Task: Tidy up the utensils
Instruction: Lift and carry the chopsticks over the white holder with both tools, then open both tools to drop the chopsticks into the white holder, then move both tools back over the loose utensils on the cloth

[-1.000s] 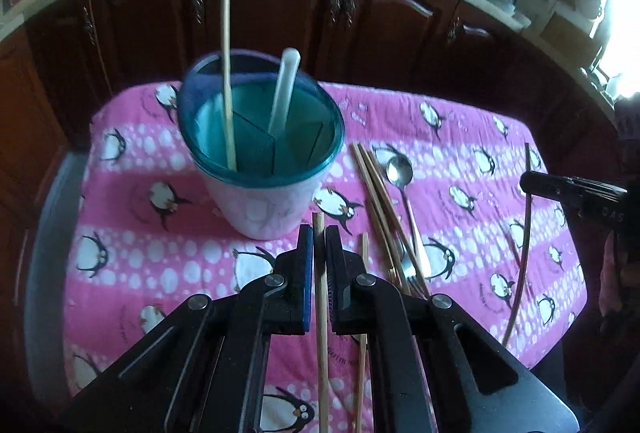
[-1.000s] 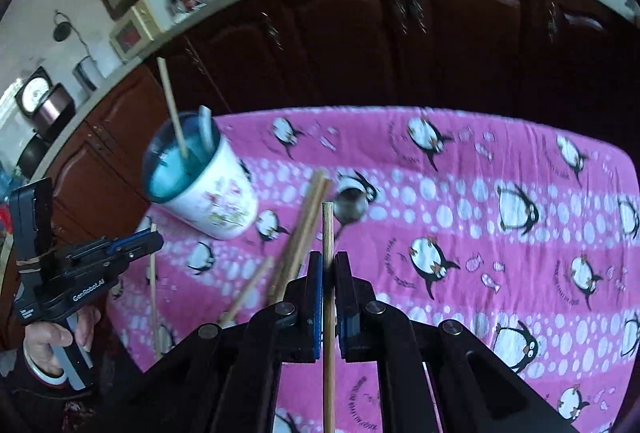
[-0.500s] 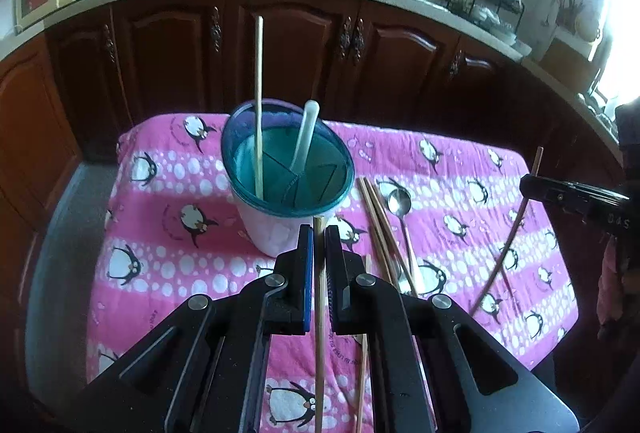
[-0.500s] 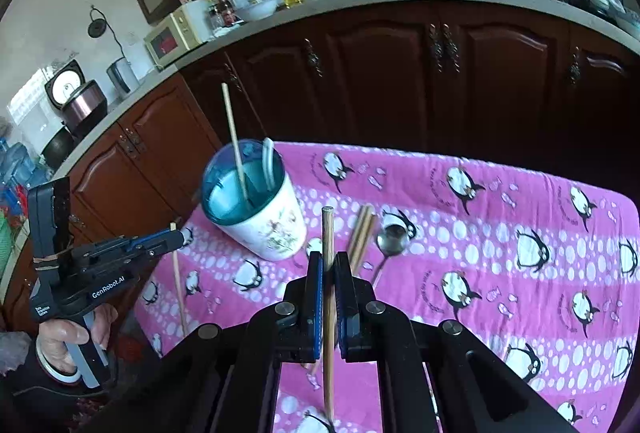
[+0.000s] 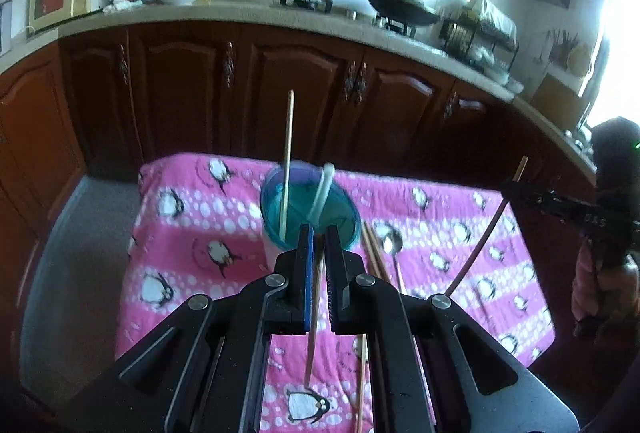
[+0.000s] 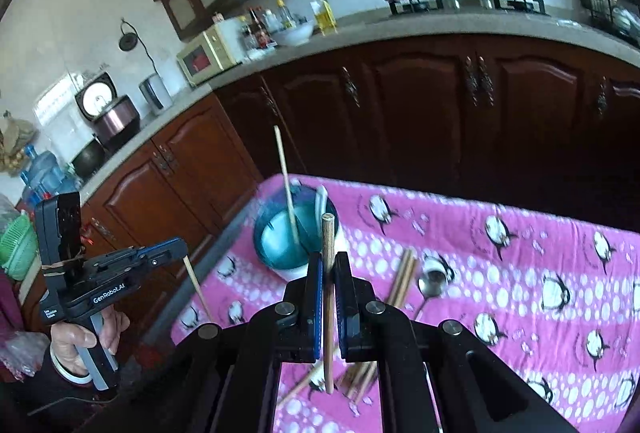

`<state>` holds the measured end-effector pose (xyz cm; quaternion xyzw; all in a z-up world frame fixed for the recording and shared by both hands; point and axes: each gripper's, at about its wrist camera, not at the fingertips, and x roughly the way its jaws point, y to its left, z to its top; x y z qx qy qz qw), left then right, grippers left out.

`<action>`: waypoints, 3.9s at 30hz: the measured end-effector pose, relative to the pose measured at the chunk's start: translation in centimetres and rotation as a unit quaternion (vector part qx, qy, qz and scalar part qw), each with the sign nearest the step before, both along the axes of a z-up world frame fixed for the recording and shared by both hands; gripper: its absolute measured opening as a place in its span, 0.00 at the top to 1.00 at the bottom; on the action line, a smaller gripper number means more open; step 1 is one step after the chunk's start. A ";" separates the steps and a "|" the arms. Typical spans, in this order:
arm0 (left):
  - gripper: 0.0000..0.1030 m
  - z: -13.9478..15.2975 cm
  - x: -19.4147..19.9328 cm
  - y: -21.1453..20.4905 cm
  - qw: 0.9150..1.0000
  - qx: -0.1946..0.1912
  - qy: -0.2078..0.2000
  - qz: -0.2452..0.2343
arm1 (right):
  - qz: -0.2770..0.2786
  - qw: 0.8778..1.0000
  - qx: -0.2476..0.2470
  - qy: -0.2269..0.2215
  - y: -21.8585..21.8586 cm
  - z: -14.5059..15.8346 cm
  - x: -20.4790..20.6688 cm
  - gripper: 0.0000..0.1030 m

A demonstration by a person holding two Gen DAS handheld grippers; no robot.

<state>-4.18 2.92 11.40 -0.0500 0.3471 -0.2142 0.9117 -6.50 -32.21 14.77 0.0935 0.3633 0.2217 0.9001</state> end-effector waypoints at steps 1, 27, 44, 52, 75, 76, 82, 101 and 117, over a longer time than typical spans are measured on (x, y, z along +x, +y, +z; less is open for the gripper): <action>0.96 0.8 0.1 0.3 1.000 -0.004 -0.006 0.002 | 0.001 1.000 0.003 -0.004 0.1 0.5 0.2 0.95; 0.96 7.4 8.9 -0.7 0.997 0.001 -0.070 0.019 | -0.040 0.997 0.004 -0.063 5.8 3.1 13.3 0.95; 0.96 -0.1 11.2 -1.3 0.999 0.006 0.008 0.039 | -0.022 0.999 -0.006 0.027 7.0 -5.2 15.7 0.95; 0.96 -1.2 11.0 -0.7 0.999 -0.005 0.021 0.045 | -0.014 0.999 -0.010 0.038 6.5 -5.6 15.7 0.95; 0.37 -7.3 4.5 -1.8 0.998 0.034 0.052 0.020 | -0.018 0.998 0.004 0.063 2.2 -6.0 9.7 0.57; 0.37 -7.5 4.2 -2.0 0.998 0.039 0.051 0.018 | -0.020 0.998 0.003 0.062 2.0 -6.2 9.1 0.57; 0.37 -8.6 2.6 -4.1 0.997 0.057 0.047 0.005 | -0.035 0.996 -0.031 0.072 0.7 -8.2 5.9 0.57; 0.37 -13.3 0.8 -7.3 0.991 0.081 0.086 -0.054 | -0.075 0.986 -0.037 0.141 -2.8 -14.2 0.8 0.45; 0.38 -15.5 1.5 -7.6 0.988 0.109 0.086 -0.073 | -0.047 0.981 -0.031 0.187 -0.5 -18.9 4.2 0.74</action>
